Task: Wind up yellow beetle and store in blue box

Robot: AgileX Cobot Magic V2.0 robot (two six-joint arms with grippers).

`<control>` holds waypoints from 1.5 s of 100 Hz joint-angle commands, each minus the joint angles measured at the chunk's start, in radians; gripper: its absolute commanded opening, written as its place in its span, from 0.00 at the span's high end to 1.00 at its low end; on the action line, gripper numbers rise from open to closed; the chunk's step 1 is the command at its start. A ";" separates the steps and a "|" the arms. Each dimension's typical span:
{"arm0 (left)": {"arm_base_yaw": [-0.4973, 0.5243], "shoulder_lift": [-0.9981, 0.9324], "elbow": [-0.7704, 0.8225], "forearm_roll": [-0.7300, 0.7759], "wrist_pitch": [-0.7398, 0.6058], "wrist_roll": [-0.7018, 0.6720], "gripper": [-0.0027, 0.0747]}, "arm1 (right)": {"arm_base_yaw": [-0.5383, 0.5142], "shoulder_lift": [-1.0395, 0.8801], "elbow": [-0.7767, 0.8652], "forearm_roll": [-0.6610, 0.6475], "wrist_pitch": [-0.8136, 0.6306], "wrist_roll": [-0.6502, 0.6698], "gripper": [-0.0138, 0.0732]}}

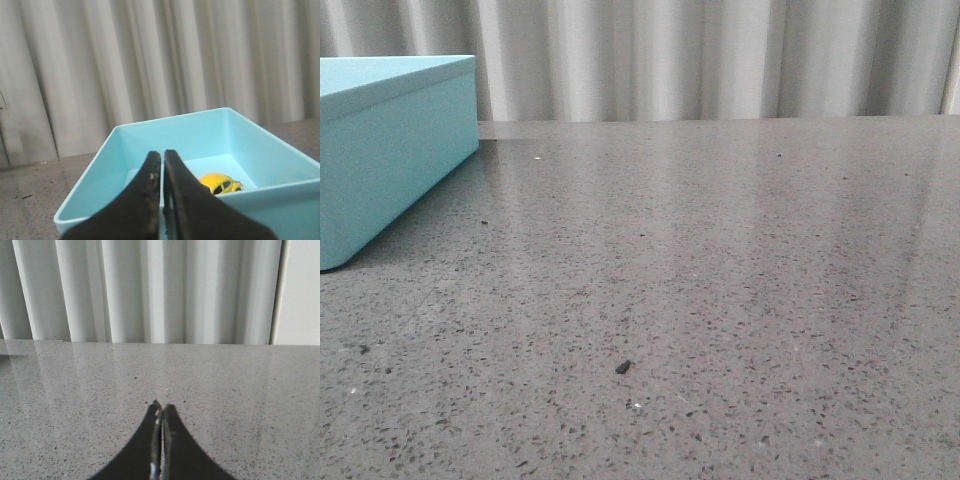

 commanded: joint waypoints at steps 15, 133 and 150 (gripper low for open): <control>0.002 0.012 -0.026 -0.009 -0.053 -0.011 0.99 | -0.002 0.008 -0.025 -0.003 -0.082 -0.007 0.91; 0.004 -0.092 0.154 0.594 0.255 -0.916 0.99 | -0.002 0.010 -0.025 -0.003 -0.080 -0.007 0.91; 0.004 -0.092 0.154 0.582 0.351 -0.916 0.99 | -0.002 0.010 -0.025 -0.003 -0.080 -0.007 0.91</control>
